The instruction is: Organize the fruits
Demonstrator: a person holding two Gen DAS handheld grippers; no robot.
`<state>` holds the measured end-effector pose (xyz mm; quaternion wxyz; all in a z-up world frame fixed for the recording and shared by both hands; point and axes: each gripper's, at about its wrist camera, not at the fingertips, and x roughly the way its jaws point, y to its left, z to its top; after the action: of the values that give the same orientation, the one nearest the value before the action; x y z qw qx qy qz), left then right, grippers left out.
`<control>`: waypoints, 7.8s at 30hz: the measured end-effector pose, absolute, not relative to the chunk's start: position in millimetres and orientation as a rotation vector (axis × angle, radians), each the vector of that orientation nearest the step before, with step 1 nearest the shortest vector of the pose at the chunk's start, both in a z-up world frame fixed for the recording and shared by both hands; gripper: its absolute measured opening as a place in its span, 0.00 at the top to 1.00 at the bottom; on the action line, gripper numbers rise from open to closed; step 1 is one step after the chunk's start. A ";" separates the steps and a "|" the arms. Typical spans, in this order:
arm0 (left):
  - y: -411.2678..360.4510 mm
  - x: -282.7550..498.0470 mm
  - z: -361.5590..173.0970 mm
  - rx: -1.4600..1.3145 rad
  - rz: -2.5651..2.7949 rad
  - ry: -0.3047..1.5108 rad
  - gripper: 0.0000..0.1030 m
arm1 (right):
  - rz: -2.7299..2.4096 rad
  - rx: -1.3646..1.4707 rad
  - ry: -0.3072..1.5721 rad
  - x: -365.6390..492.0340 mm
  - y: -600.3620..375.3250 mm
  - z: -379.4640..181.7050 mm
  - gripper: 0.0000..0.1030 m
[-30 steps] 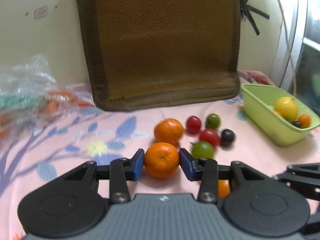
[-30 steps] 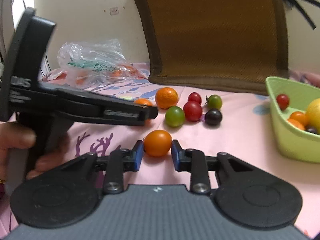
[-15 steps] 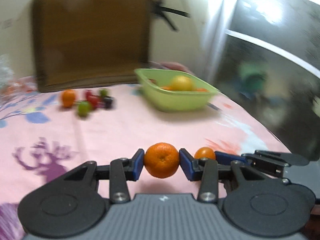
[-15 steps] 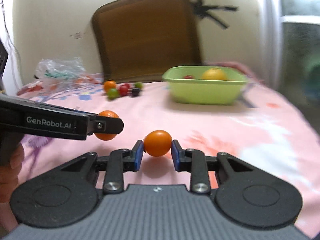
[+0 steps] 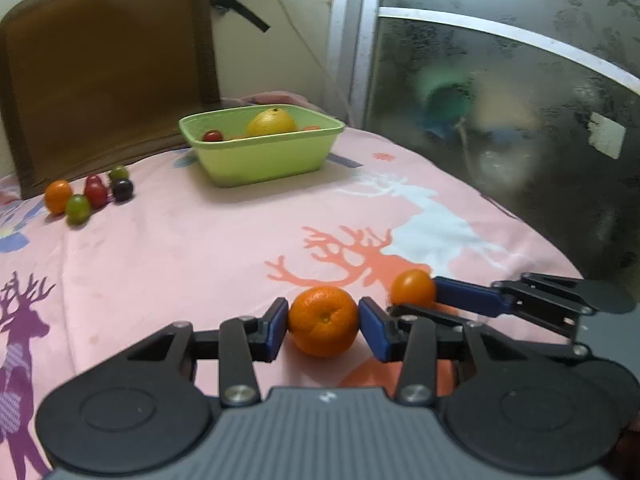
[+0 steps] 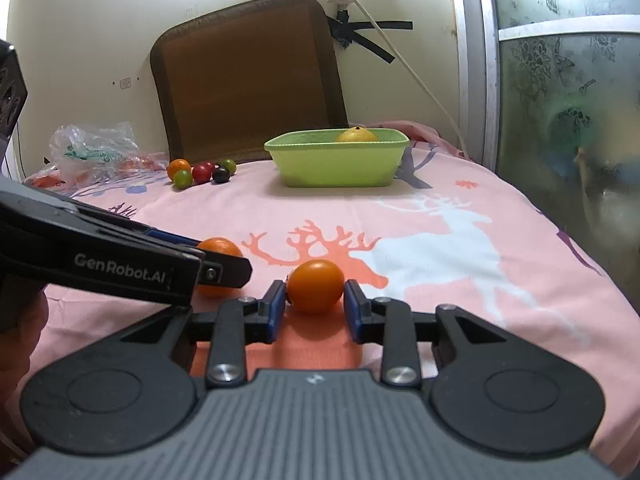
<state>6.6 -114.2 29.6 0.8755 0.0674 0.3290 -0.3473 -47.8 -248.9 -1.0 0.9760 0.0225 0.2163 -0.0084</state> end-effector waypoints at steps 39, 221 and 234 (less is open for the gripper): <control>-121.9 90.4 75.5 0.110 -0.689 0.589 0.62 | 0.064 0.052 0.340 38.1 -280.9 46.8 0.66; -67.4 42.5 17.8 0.112 -0.405 0.631 0.55 | 0.028 0.275 0.537 2.7 -247.1 13.0 0.57; -70.8 33.1 13.6 0.164 -0.384 0.593 0.51 | 0.008 0.334 0.492 -10.9 -238.7 5.0 0.49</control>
<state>33.1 -70.8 13.6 0.9349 0.0804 0.2902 -0.1879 -10.9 -238.8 5.0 0.9561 0.1644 0.2424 0.0041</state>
